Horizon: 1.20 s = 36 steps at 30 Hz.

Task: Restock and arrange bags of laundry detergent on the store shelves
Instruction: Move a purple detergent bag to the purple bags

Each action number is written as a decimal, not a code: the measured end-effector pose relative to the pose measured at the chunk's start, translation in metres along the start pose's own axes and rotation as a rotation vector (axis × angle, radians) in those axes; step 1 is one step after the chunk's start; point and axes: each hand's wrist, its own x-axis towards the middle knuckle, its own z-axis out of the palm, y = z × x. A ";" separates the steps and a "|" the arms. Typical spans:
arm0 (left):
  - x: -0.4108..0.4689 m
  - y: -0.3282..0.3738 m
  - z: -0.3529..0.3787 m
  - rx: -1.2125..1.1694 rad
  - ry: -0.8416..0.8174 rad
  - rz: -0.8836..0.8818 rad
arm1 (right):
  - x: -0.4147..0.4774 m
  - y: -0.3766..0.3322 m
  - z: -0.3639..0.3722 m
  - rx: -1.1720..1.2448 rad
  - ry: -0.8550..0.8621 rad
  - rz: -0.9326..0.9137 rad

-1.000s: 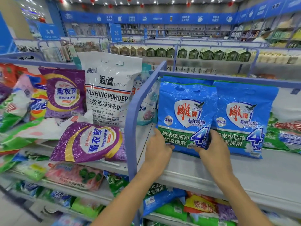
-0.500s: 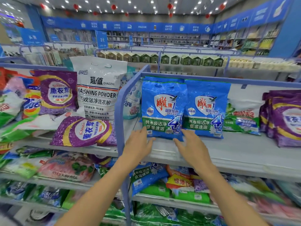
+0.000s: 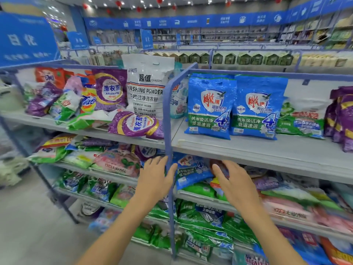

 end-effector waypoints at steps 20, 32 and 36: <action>0.083 -0.145 -0.095 -0.596 0.073 -0.390 | 0.087 -0.196 0.120 0.155 -0.061 -0.201; 0.163 -0.138 -0.109 -1.380 0.066 -0.496 | 0.129 -0.215 0.145 0.197 -0.004 -0.091; 0.174 -0.117 -0.134 -1.473 0.122 -0.319 | 0.135 -0.219 0.138 0.298 0.007 -0.041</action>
